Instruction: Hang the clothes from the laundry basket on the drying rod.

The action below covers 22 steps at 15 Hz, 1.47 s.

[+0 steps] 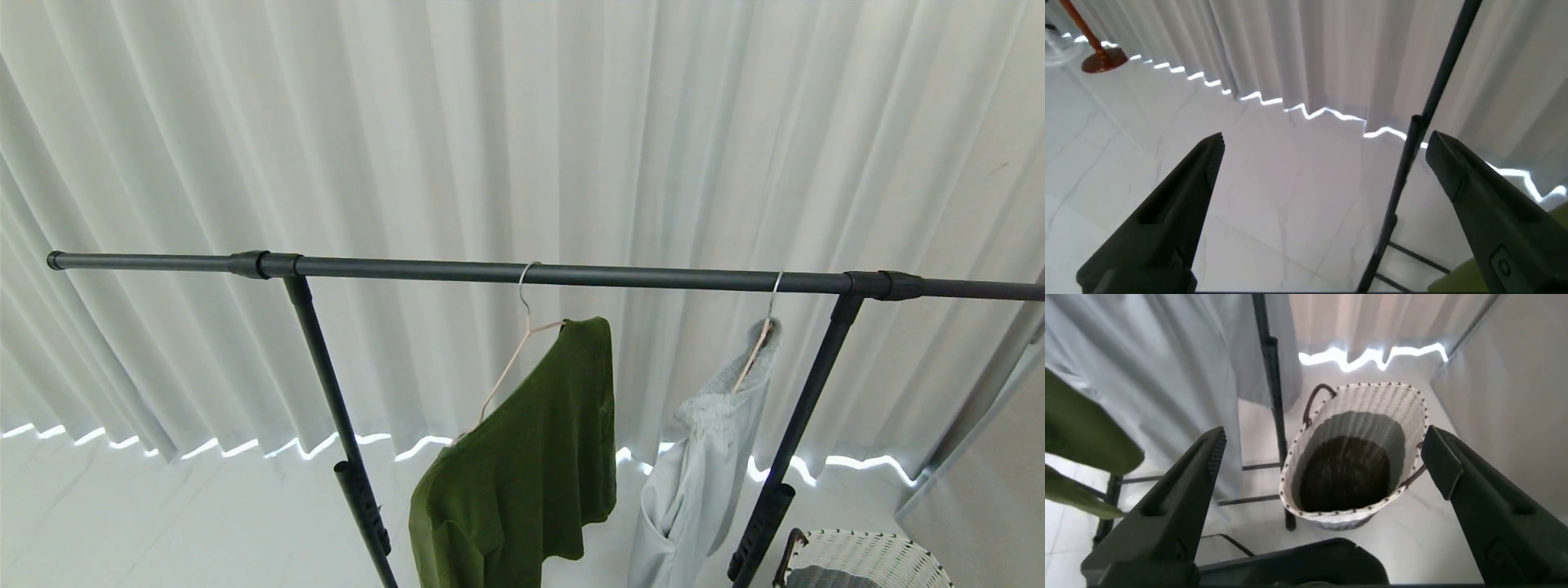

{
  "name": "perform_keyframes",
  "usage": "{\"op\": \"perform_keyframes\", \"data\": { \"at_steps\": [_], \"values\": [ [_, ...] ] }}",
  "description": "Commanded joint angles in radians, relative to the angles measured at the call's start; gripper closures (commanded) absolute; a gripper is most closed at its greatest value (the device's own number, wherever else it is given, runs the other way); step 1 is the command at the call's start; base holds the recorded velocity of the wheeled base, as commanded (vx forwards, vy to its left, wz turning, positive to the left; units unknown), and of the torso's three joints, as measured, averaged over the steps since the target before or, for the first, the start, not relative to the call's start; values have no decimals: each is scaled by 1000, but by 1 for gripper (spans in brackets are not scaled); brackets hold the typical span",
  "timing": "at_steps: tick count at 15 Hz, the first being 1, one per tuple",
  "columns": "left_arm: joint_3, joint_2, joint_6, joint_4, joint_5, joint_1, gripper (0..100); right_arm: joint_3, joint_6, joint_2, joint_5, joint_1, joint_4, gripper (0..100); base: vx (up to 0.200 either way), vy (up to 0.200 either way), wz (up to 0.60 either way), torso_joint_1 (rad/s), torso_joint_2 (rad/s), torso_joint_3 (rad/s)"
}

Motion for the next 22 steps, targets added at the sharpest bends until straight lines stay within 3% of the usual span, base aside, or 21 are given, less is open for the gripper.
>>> {"op": "perform_keyframes", "data": {
  "at_steps": [1, 2, 5, 6, 7, 9, 10, 11, 12, 14, 15, 16, 17, 18, 20, 22],
  "values": [
    [21, -105, 4, 11, 3, 0, 0, 7, 2, -6, 4, -1, -8, 0, 0, 0, 0, 0, 0, 0],
    [22, -140, 10, 19, -1, -2, 0, 17, 2, -8, 4, -1, -25, 0, 0, 0, 0, 0, 0, 0],
    [42, -191, 64, 25, -6, -6, 0, 161, 3, -8, 6, -1, -343, 0, 0, 0, 0, 0, 0, 0],
    [42, -191, 68, 23, -43, -6, 0, 284, -3, -6, 31, 0, -597, 0, 0, 0, 0, 0, 0, 0],
    [42, -191, 70, 25, -115, -6, 0, 285, -9, -8, 49, 0, -640, 0, 0, 0, 0, 0, 0, 0],
    [42, -191, 64, 26, -242, -6, 0, 285, -32, -8, 35, 0, -622, 0, 0, 0, 0, 0, 0, 0],
    [42, -189, 65, 28, -274, -6, 0, 285, -66, -8, -8, 0, -613, 0, 0, 0, 0, 0, 0, 0],
    [42, -189, 70, 28, -270, -6, 0, 285, -90, -6, -94, 0, -594, 0, 0, 0, 0, 0, 0, 0],
    [42, -189, 70, 26, -244, -6, 0, 285, -86, -6, -129, 0, -582, 0, 0, 0, 0, 0, 0, 0],
    [42, -191, 44, 26, -135, -6, 0, 285, -87, -6, -114, 0, -560, 0, 0, 0, 0, 0, 0, 0],
    [42, -191, 22, 26, -133, -6, 0, 285, -89, -6, -106, 0, -551, 0, 0, 0, 0, 0, 0, 0],
    [42, -192, -48, 72, -132, -9, 0, 282, -98, -6, -72, 2, -544, 0, 0, 0, 0, 0, 0, 0],
    [42, -192, -56, 83, -130, -11, 0, 282, -109, -5, -68, 12, -544, 0, 0, 0, 0, 0, 0, 0],
    [42, -191, -55, 83, -130, -11, 0, 282, -118, -5, -68, 55, -544, 0, 0, 0, 0, 0, 0, 0],
    [42, -191, -41, 81, -130, -11, 0, 282, -112, -28, -69, 238, -542, 0, 0, 0, 0, 0, 0, 0],
    [42, -191, -38, 83, -130, -11, 0, 282, -115, -32, -69, 252, -542, 0, 0, 0, 0, 0, 0, 0]
  ]
}}
